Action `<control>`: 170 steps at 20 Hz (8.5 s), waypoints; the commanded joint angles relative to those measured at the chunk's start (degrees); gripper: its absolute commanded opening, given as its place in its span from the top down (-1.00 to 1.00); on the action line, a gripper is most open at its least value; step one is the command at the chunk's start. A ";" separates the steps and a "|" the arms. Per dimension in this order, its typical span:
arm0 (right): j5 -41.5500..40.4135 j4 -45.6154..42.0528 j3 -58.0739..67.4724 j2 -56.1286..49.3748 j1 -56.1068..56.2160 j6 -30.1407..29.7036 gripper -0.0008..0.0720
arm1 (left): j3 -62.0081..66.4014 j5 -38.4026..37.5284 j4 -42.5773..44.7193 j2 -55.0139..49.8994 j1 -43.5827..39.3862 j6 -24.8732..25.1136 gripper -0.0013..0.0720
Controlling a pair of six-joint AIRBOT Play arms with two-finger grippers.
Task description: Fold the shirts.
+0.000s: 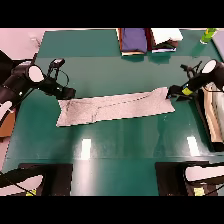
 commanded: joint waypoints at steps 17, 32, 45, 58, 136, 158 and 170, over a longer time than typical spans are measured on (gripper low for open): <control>-1.95 4.66 -4.85 12.44 2.97 -3.19 0.95 | 3.76 17.18 -11.30 -13.44 -19.12 -2.08 0.91; 8.85 10.67 15.91 19.71 20.02 4.87 0.95 | 11.69 17.09 -12.68 -23.89 -23.96 -1.64 0.91; -6.58 16.76 15.98 13.64 37.92 8.33 0.95 | 11.78 7.26 4.37 -3.96 -3.06 -1.60 0.90; -30.42 22.49 33.90 -22.21 62.99 2.93 -0.52 | 11.76 0.55 12.68 13.00 13.33 -0.13 0.90; 1.99 -6.45 12.59 27.54 -48.61 0.15 0.95 | 11.17 0.13 -3.69 12.83 -8.59 1.53 0.90; -1.75 6.29 5.44 29.53 -29.99 -3.48 -0.83 | 11.17 0.85 -3.65 12.83 -8.59 2.91 0.90; -7.69 10.10 5.44 19.43 25.42 -4.94 0.94 | 11.19 1.66 -3.50 12.83 -8.55 2.84 0.90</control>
